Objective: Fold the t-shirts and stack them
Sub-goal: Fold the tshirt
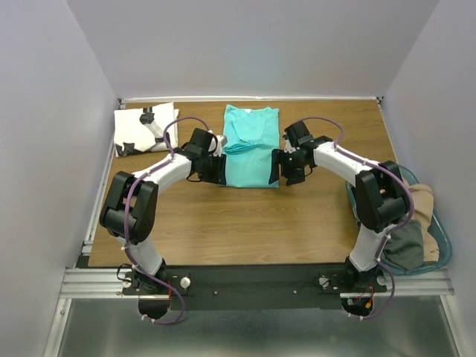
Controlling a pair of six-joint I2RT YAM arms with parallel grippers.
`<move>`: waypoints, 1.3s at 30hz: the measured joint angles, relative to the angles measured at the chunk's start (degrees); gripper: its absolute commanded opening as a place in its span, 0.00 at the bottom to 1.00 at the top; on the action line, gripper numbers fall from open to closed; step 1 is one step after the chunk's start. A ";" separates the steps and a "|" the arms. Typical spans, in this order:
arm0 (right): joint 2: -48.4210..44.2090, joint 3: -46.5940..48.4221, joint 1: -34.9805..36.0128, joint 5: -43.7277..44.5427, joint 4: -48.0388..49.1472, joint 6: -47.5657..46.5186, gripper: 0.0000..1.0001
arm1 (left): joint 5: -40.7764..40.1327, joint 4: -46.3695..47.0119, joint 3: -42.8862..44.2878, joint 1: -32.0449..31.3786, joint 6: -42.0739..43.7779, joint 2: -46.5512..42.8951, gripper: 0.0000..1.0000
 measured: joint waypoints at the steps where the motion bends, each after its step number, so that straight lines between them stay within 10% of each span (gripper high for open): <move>1: 0.00 -0.39 0.22 -0.22 0.59 0.09 0.74 | -0.20 -0.15 -0.74 0.26 -0.15 0.00 0.48; 17: 3.63 -2.27 0.31 -0.20 5.70 0.63 0.56 | -1.05 1.92 -4.44 2.16 -2.86 -0.09 0.53; 23: 4.31 -2.16 0.31 0.11 6.49 0.42 0.36 | -1.05 3.98 -4.59 3.45 -4.55 -0.09 0.53; 39: 4.85 -2.05 0.31 0.22 6.80 0.42 0.31 | -0.48 7.02 -4.15 3.69 -6.23 2.67 0.49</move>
